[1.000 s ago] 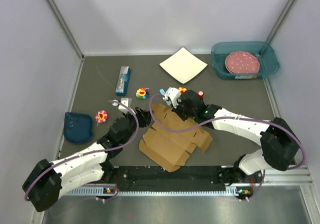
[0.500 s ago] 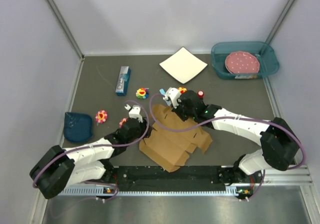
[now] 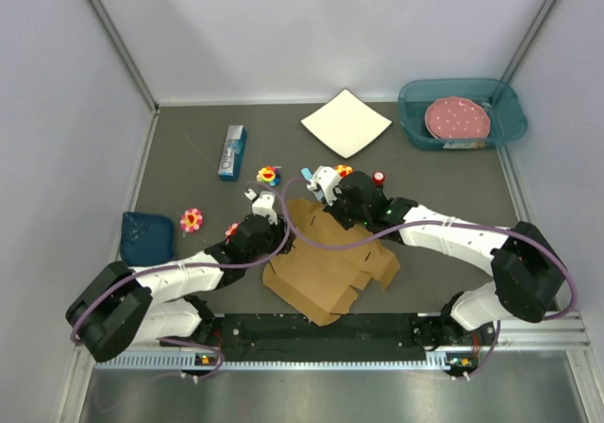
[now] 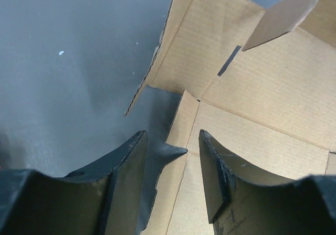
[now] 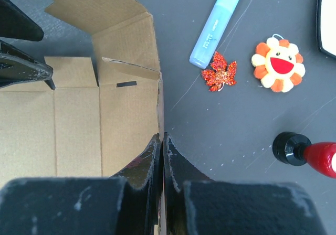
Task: Fold the paper box
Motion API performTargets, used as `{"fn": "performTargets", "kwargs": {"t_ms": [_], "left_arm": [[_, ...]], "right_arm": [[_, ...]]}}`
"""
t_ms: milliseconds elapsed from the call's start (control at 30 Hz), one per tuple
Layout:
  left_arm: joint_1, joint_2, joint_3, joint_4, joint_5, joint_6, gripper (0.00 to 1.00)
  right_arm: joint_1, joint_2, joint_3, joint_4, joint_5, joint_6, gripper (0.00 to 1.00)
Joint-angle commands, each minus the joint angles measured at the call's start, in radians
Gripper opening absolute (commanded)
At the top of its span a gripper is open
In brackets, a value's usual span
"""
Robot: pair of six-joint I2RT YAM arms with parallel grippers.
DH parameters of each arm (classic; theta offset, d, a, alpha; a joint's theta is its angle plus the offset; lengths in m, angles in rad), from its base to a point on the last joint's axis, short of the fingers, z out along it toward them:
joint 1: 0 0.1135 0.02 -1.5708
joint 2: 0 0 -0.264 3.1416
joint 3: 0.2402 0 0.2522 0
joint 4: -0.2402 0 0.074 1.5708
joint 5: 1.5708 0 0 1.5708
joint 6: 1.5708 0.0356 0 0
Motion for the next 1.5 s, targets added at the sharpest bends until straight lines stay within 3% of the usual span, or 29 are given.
{"fn": "performTargets", "kwargs": {"t_ms": [0,400,567,800,1000,1200,1267,1467], "left_arm": [[-0.003,0.034,0.064,0.04,0.018,0.041,0.5],[-0.003,0.12,0.06,0.089,0.056,0.007,0.41],[-0.005,0.102,0.052,0.139,0.11,0.006,0.22],[-0.021,0.098,0.04,0.187,0.174,-0.002,0.09],[-0.119,0.137,0.048,0.202,0.202,0.033,0.1],[-0.193,0.227,0.069,0.188,0.142,0.05,0.2],[-0.204,0.253,0.077,0.179,0.127,0.042,0.25],[-0.219,0.295,0.081,0.184,0.117,0.03,0.28]], "right_arm": [[0.017,0.014,0.049,0.015,-0.012,0.009,0.0],[0.025,0.017,0.051,0.015,-0.012,0.009,0.0],[0.025,0.017,0.051,0.014,-0.007,0.01,0.0],[0.025,0.014,0.048,0.012,0.002,0.013,0.0],[0.025,0.012,0.048,0.012,0.002,0.019,0.0],[0.029,0.009,0.044,0.004,0.004,0.021,0.0],[0.032,0.006,0.041,0.003,0.01,0.023,0.0],[0.034,0.008,0.038,-0.002,0.014,0.026,0.0]]}}
